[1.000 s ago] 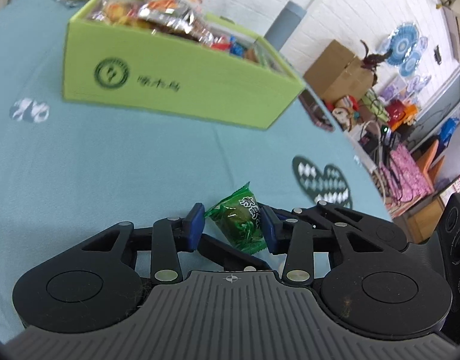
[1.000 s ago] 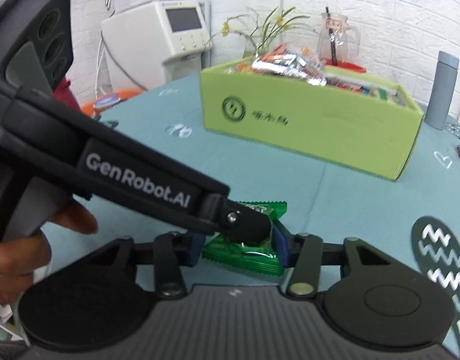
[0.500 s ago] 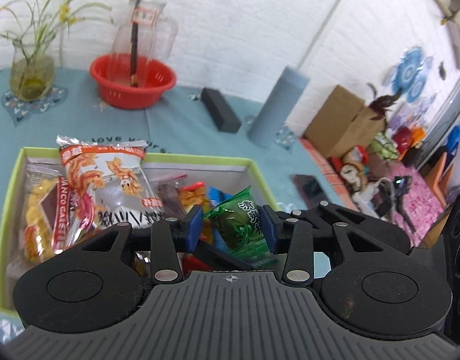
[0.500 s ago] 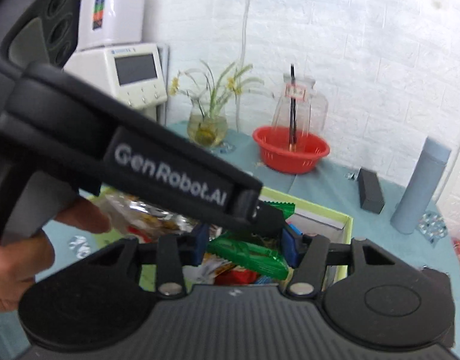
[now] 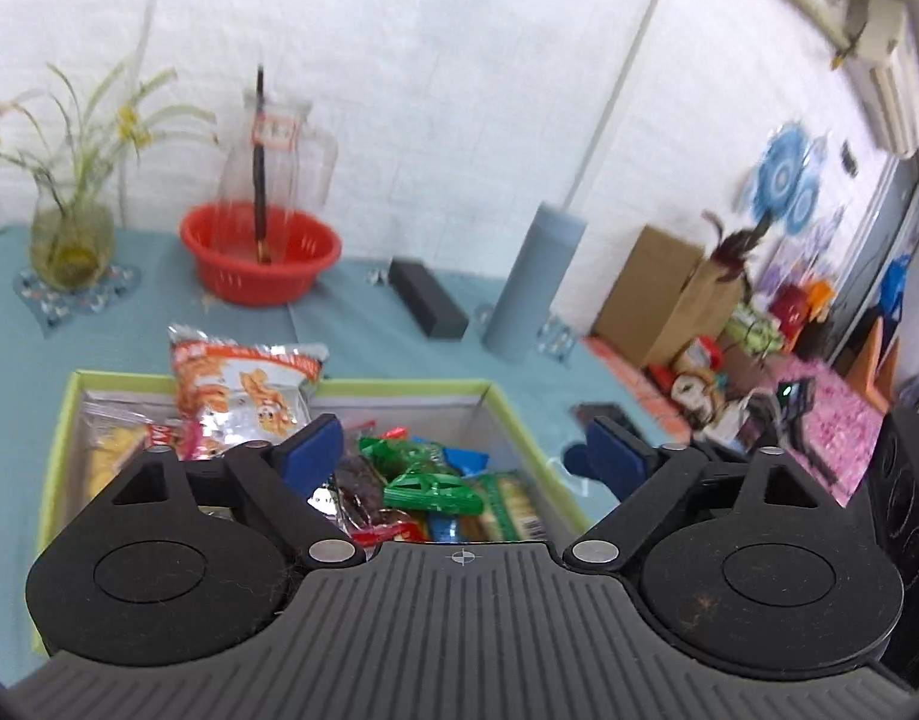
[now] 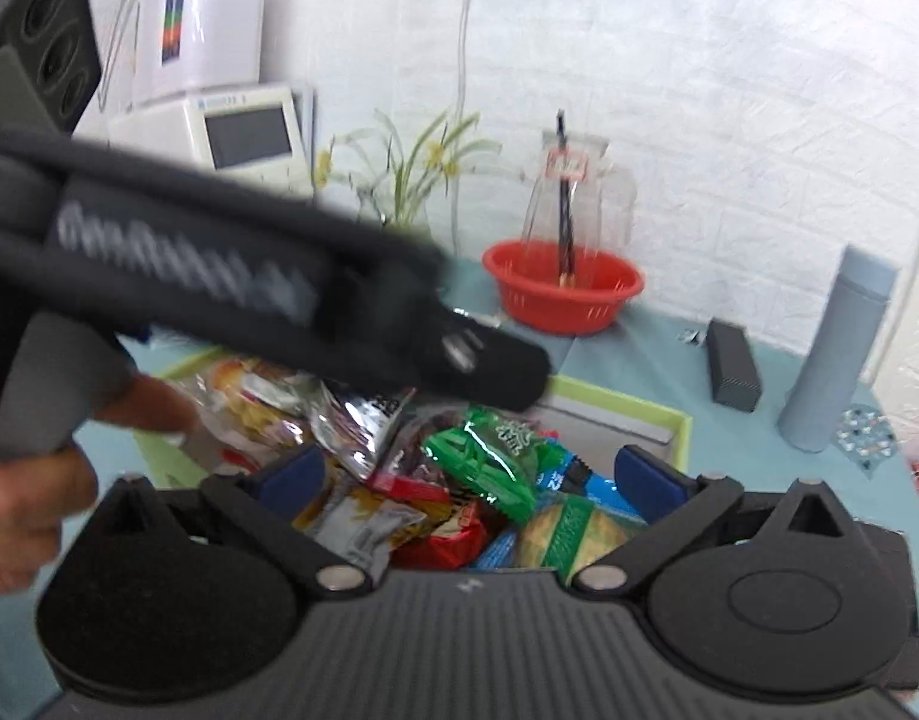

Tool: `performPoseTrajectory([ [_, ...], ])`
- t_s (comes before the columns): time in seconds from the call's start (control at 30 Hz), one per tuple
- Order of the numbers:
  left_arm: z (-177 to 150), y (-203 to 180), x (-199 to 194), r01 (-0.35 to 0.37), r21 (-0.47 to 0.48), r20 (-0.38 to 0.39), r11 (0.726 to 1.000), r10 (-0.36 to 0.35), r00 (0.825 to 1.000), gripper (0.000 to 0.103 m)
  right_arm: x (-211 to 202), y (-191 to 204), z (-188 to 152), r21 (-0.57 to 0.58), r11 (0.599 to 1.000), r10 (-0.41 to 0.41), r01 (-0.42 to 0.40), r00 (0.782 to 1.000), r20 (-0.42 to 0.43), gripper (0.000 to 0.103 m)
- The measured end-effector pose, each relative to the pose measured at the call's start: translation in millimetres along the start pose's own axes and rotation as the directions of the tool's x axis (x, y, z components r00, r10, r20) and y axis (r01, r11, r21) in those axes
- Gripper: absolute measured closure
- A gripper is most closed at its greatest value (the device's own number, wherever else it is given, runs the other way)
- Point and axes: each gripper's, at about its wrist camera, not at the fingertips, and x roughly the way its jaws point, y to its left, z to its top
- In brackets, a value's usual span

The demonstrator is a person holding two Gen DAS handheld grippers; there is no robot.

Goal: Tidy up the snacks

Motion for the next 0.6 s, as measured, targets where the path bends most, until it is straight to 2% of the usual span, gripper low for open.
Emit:
performPoseTrajectory([
  [0.07,-10.8,-5.7,-31.7,-0.016,-0.004,0.049,1.0,0.017,0.999,0.016,-27.9,7.7,-10.8,0.024,1.0,-0.015,0.014,0.999,0.033,0.0],
  [0.17,-40.8,-13.5,-74.3,-0.076,-0.019,0.098,0.997,0.077,0.992,0.013,-63.9,24.5,-35.3,0.088,0.996,-0.03,0.027,0.999,0.037,0.0],
  [0.43,-128.3,-24.6,-136.4,-0.215,-0.033,0.037,0.976,0.217,0.976,0.012,-115.6,79.6,-90.3,0.131,0.99,-0.049,0.051,0.999,-0.021,0.0],
  [0.6,-165.6,-36.5,-173.2,-0.269,-0.005,0.059,0.963,0.269,0.961,0.012,-145.1,113.3,-116.6,0.128,0.987,-0.095,0.098,0.995,-0.029,0.0],
])
